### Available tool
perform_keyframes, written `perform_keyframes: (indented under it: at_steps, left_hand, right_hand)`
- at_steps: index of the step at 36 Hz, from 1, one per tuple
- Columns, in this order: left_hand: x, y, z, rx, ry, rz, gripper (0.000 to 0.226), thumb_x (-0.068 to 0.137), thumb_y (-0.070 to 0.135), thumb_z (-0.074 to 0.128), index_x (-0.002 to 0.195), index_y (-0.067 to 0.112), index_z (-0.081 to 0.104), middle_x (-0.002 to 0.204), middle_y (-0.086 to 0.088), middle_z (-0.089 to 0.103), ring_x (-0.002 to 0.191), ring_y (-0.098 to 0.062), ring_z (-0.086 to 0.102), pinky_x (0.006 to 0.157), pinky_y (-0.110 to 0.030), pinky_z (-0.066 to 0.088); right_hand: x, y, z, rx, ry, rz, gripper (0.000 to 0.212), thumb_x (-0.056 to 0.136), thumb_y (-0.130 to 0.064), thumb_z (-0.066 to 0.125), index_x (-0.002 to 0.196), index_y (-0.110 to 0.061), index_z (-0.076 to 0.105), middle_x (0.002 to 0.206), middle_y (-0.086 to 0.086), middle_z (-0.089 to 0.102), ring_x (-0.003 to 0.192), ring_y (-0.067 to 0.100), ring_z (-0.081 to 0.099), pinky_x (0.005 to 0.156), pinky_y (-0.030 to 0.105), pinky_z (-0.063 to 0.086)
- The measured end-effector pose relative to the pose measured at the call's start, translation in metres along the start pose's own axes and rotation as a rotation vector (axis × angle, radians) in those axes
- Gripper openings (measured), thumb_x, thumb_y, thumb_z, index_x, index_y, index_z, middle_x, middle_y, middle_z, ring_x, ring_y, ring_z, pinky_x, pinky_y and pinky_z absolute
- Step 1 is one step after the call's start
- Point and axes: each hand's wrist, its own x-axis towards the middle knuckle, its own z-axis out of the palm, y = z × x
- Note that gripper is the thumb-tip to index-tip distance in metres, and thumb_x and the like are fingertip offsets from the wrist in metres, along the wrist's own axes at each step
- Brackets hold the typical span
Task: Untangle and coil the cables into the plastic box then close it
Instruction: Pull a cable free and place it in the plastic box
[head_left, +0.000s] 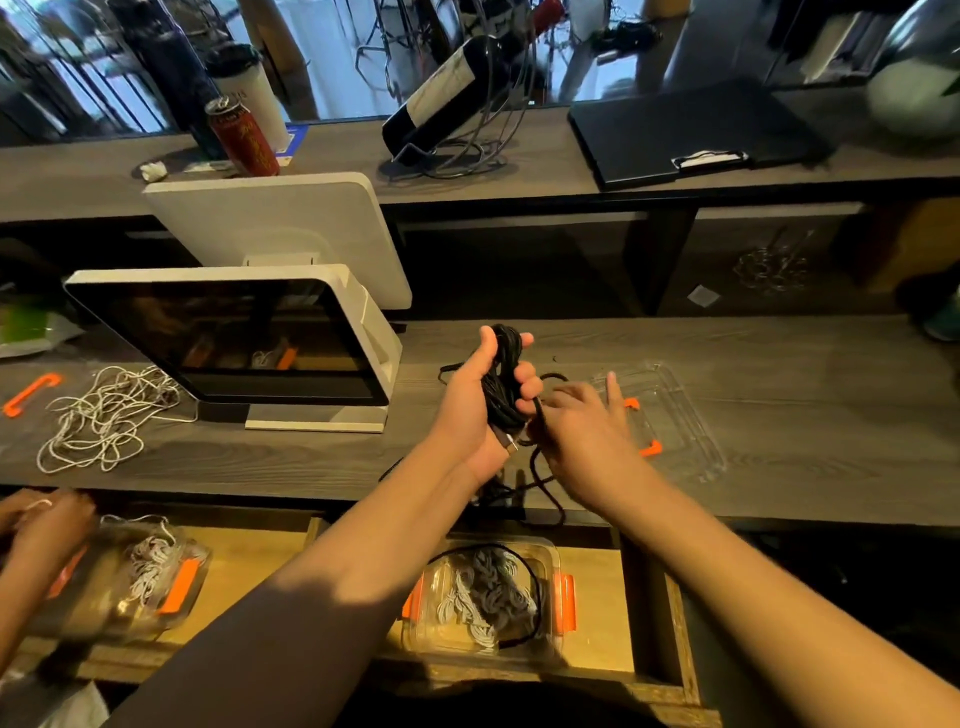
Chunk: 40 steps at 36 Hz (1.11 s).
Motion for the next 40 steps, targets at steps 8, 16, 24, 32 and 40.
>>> perform_keyframes:
  at_steps: [8, 16, 24, 32, 40]
  left_hand:
    - [0.012, 0.014, 0.01, 0.011, 0.077, 0.179, 0.041, 0.104, 0.048, 0.041, 0.112, 0.012, 0.059, 0.069, 0.002, 0.053, 0.059, -0.008, 0.049, 0.051, -0.017, 0.042]
    - [0.019, 0.005, -0.007, 0.127, 0.184, 0.233, 0.046, 0.101, 0.049, 0.049, 0.121, 0.01, 0.062, 0.075, 0.001, 0.057, 0.064, -0.008, 0.055, 0.059, -0.02, 0.046]
    - [0.021, 0.004, -0.004, 0.035, 0.308, 0.232, 0.049, 0.099, 0.048, 0.055, 0.127, 0.007, 0.057, 0.076, -0.001, 0.056, 0.058, -0.008, 0.056, 0.06, -0.027, 0.055]
    - [0.022, 0.0, -0.004, 0.546, 0.43, 0.467, 0.012, 0.103, 0.045, 0.048, 0.106, 0.037, 0.057, 0.105, 0.009, 0.061, 0.095, -0.003, 0.058, 0.08, -0.021, 0.047]
    - [0.024, -0.005, -0.031, 1.35, 0.116, 0.512, 0.017, 0.102, 0.043, 0.05, 0.095, 0.028, 0.057, 0.085, 0.007, 0.06, 0.076, -0.003, 0.054, 0.062, -0.02, 0.037]
  right_hand:
    - [-0.038, -0.033, 0.034, 1.202, 0.204, 0.121, 0.017, 0.098, -0.006, 0.049, 0.087, -0.017, 0.054, 0.076, -0.006, 0.052, 0.068, 0.008, 0.046, 0.064, 0.026, 0.04]
    - [-0.044, -0.038, 0.036, 1.202, 0.364, 0.174, 0.017, 0.104, -0.029, 0.045, 0.093, -0.018, 0.053, 0.064, -0.013, 0.046, 0.058, 0.007, 0.04, 0.054, 0.029, 0.035]
    - [-0.033, -0.032, 0.037, 1.125, 0.089, 0.194, 0.03, 0.105, -0.025, 0.045, 0.08, -0.012, 0.056, 0.064, -0.006, 0.046, 0.058, 0.007, 0.042, 0.057, 0.028, 0.036]
    - [-0.029, -0.028, 0.021, 1.018, -0.27, 0.051, 0.021, 0.103, -0.027, 0.051, 0.094, -0.011, 0.062, 0.061, -0.005, 0.059, 0.057, 0.011, 0.054, 0.054, 0.028, 0.042]
    - [-0.029, -0.02, 0.003, 0.84, -0.272, -0.107, 0.012, 0.089, -0.021, 0.064, 0.099, -0.02, 0.071, 0.084, 0.009, 0.071, 0.07, 0.014, 0.059, 0.075, 0.042, 0.051]
